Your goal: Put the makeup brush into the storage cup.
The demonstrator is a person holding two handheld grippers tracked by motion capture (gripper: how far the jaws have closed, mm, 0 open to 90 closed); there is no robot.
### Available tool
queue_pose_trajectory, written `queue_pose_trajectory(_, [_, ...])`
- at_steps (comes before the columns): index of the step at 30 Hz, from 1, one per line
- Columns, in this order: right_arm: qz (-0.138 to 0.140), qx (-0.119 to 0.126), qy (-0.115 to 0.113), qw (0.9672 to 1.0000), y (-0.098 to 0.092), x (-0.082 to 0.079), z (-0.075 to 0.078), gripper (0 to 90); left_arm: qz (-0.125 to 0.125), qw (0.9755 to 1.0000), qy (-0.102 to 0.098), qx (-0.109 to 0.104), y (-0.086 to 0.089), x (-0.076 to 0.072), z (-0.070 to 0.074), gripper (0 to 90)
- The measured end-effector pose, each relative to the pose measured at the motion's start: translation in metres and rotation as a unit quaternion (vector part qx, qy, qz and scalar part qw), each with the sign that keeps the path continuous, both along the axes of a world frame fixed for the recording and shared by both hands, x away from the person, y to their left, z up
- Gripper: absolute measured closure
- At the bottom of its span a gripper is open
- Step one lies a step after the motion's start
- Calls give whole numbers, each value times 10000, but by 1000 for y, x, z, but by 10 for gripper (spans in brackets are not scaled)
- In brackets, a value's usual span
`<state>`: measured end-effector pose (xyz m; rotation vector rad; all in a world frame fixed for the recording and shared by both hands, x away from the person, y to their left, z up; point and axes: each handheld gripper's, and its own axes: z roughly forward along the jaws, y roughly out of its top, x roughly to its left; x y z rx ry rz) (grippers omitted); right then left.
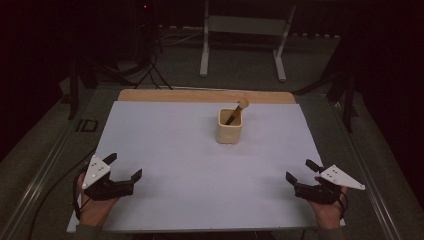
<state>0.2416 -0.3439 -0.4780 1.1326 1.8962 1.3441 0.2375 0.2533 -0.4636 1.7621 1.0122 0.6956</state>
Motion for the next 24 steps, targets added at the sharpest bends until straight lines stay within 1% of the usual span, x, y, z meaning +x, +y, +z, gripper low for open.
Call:
queue_pose_trajectory(5, [-4,19,-12,10000,0,0,0,108,19,10000,-9,-15,2,-3,0,31])
queue_pose_trajectory(9, [-2,-2,-16,10000,-1,-1,1,108,55,9999,-52,-105,5,-5,2,31])
queue_pose_trajectory(24, [38,1,-49,10000,0,-2,2,108,167,9998,-41,-112,10,0,-3,33])
